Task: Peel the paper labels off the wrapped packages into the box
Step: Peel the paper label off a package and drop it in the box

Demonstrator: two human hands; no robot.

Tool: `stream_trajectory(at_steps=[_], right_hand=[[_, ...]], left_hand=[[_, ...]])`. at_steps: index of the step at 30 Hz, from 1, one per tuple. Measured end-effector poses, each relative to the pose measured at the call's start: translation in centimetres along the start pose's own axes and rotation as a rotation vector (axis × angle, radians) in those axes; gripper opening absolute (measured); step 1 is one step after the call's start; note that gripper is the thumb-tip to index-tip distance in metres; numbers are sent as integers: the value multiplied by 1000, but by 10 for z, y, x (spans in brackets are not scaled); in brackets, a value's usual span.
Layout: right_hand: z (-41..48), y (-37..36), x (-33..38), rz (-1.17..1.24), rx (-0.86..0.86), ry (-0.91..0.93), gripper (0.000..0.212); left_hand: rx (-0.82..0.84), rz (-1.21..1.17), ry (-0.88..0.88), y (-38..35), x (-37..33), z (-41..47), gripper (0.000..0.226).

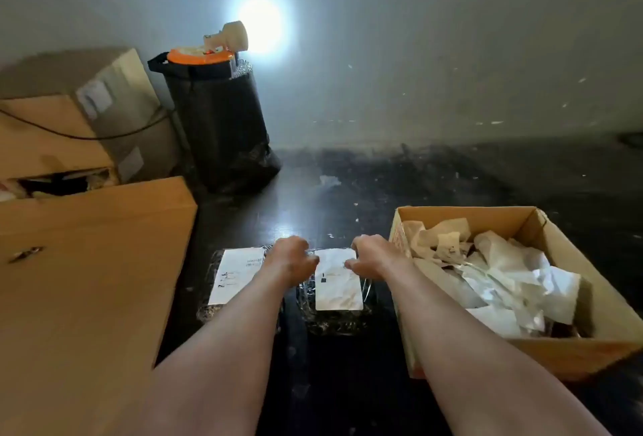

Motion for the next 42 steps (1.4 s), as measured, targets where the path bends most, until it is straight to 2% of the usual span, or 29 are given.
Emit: stream_trajectory(at_steps=[3, 5, 10, 13, 17, 20, 23, 31, 34, 37, 40, 42], right_hand=[[2, -25, -6, 15, 37, -27, 50], [5, -45, -9, 3, 52, -16, 46], [21, -59, -17, 52, -79, -20, 38], [29, -58, -18, 89, -151, -21, 31], [38, -61, -20, 125, -188, -26, 22], [43, -64, -18, 138, -147, -26, 43], [52, -66, -18, 126, -83, -36, 55], [66, -60, -24, 340, -262, -38, 17], [71, -58, -20, 359, -253, -28, 9], [77, -57, -21, 402, -227, -41, 9], [81, -55, -19, 452, -176, -45, 24], [82, -54, -19, 451, -186, -43, 16]], left_hand=[[29, -71, 90, -36, 18, -5, 27], [66, -146, 148, -63, 30, -12, 31], [54, -422, 274, -101, 46, -19, 56], [7, -579, 334, -110, 51, -20, 58], [38, -868, 376, -122, 61, -11, 64], [67, -992, 397, -123, 63, -5, 66], [56, -938, 371, -121, 62, -1, 52], [-27, -916, 391, -123, 61, -2, 49], [-25, -1004, 386, -126, 61, -3, 50], [-17, -1052, 391, -127, 63, -2, 52], [-24, -1050, 394, -128, 64, -2, 52], [-41, -1024, 391, -126, 62, -3, 53]])
Point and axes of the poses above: each hand's wrist, its own z-axis towards the middle knuckle, its own y-axis out of the back of the hand, x = y × z, the point moved 7 cm from there along z, towards the middle knuckle, and after that the axes turned 2 degrees about y, right-handed, at the moved point
